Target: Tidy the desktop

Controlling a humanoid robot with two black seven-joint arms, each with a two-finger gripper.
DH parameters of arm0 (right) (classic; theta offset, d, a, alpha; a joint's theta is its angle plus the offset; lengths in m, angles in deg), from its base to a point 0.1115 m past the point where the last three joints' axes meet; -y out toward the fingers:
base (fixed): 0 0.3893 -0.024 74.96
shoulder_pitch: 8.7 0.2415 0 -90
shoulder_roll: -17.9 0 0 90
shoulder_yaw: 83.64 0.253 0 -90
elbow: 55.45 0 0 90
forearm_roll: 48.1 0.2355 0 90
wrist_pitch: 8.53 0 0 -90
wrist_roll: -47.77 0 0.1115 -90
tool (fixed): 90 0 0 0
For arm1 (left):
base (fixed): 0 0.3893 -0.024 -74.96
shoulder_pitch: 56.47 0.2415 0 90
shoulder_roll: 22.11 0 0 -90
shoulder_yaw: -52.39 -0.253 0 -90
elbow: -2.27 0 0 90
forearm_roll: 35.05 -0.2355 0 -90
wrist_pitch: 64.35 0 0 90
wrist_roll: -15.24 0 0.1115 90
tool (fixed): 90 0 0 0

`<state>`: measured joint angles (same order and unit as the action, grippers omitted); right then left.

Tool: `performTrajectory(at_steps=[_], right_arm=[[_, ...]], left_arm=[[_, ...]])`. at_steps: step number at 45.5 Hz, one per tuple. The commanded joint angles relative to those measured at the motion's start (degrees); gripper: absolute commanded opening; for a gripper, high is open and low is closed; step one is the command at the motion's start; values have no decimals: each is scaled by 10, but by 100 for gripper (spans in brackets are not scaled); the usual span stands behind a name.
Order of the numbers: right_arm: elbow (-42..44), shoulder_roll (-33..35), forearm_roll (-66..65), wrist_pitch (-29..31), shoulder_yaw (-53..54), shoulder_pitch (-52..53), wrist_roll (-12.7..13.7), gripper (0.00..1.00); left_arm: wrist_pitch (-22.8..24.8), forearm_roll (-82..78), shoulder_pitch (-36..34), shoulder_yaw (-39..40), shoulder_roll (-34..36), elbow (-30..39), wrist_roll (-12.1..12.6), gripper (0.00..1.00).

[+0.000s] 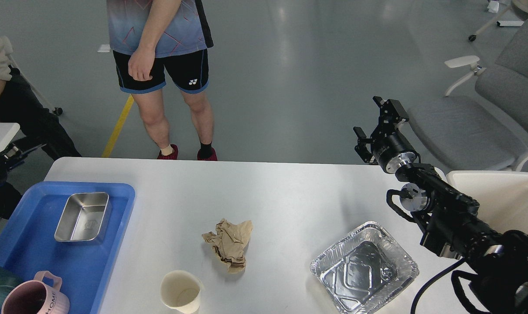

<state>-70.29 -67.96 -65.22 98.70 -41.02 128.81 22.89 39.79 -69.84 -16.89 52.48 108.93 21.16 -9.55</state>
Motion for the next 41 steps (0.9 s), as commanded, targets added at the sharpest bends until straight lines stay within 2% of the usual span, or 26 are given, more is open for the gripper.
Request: performTrajectory(at_steps=[1, 9, 20, 24, 28, 38, 41], right_arm=[[4, 1, 0, 0, 0, -1, 0, 100], [10, 4, 1, -1, 1, 0, -1, 100], [14, 3, 0, -1, 0, 0, 0, 100], [15, 3, 0, -1, 0, 0, 0, 100], [15, 3, 0, -1, -1, 0, 0, 100], [16, 4, 0, -1, 0, -1, -1, 100], [17, 4, 0, -2, 1, -3, -1, 100]], left_arm=[[-6, 94, -2, 26, -17, 1, -6, 88], [-6, 178, 4, 77, -81, 0, -8, 88], [-4, 237, 57, 274, -157, 1, -7, 88], [2, 237, 70, 309, -180, 1, -7, 88], [11, 238, 74, 320, -209, 2, -7, 88], [92, 239, 74, 331, -250, 2, -6, 88], [88, 239, 74, 330, -253, 1, -4, 88]])
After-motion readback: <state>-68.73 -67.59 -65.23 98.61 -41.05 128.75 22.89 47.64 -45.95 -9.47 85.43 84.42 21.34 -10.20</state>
